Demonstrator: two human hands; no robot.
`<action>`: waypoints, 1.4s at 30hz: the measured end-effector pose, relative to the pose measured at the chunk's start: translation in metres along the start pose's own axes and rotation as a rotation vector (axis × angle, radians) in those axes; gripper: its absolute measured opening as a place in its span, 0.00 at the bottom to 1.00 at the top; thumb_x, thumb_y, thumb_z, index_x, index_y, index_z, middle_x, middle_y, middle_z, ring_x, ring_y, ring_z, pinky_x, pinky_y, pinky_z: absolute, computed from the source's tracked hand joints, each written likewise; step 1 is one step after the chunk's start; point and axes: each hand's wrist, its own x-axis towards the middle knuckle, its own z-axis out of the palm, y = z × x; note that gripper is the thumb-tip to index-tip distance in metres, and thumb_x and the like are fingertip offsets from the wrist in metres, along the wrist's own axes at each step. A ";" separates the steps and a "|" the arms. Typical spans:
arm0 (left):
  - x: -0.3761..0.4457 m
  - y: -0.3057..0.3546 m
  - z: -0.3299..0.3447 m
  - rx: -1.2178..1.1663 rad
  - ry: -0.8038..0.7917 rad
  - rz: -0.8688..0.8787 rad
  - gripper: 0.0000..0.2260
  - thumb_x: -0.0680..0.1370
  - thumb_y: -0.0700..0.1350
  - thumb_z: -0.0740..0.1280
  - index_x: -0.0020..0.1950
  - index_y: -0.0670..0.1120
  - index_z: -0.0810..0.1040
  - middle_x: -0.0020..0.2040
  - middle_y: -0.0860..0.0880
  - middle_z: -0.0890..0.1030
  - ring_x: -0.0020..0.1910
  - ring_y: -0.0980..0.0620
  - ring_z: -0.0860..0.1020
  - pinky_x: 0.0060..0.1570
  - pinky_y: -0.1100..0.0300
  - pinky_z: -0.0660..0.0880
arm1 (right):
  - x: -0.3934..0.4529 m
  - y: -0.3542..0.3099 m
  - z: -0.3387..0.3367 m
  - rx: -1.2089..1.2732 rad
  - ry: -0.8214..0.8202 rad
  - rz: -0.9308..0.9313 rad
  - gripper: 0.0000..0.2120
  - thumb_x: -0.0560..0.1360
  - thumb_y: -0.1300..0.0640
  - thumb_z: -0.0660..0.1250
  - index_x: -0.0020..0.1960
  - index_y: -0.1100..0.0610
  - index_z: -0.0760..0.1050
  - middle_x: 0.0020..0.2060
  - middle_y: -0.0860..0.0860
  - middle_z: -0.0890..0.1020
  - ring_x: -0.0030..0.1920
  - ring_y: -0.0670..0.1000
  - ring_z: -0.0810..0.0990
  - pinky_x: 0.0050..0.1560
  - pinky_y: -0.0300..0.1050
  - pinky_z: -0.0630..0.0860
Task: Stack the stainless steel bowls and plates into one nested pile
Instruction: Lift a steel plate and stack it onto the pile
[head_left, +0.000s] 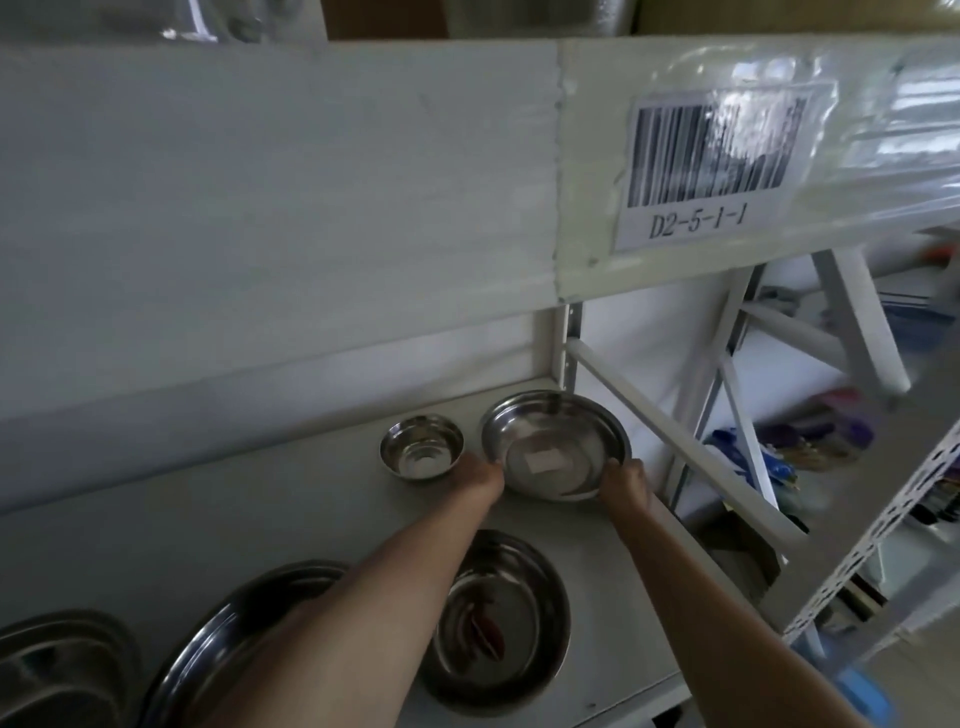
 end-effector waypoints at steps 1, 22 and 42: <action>0.001 0.000 0.000 -0.006 0.005 -0.005 0.22 0.77 0.52 0.63 0.64 0.37 0.73 0.63 0.38 0.78 0.62 0.39 0.77 0.62 0.50 0.74 | 0.000 0.001 0.000 0.014 0.007 0.005 0.17 0.80 0.56 0.54 0.60 0.67 0.71 0.47 0.62 0.75 0.49 0.61 0.76 0.52 0.55 0.73; -0.078 -0.012 -0.091 -0.570 0.015 0.202 0.05 0.77 0.36 0.66 0.41 0.39 0.78 0.39 0.41 0.80 0.32 0.49 0.79 0.39 0.57 0.82 | -0.103 -0.067 -0.022 -0.008 0.100 -0.289 0.15 0.82 0.49 0.51 0.54 0.59 0.70 0.39 0.55 0.77 0.41 0.56 0.77 0.43 0.53 0.76; -0.203 -0.199 -0.200 -0.553 0.332 0.099 0.20 0.62 0.62 0.70 0.42 0.47 0.79 0.42 0.43 0.84 0.45 0.42 0.83 0.50 0.38 0.79 | -0.258 -0.044 0.064 0.000 -0.186 -0.419 0.13 0.82 0.49 0.55 0.46 0.57 0.69 0.42 0.57 0.78 0.44 0.60 0.77 0.42 0.50 0.69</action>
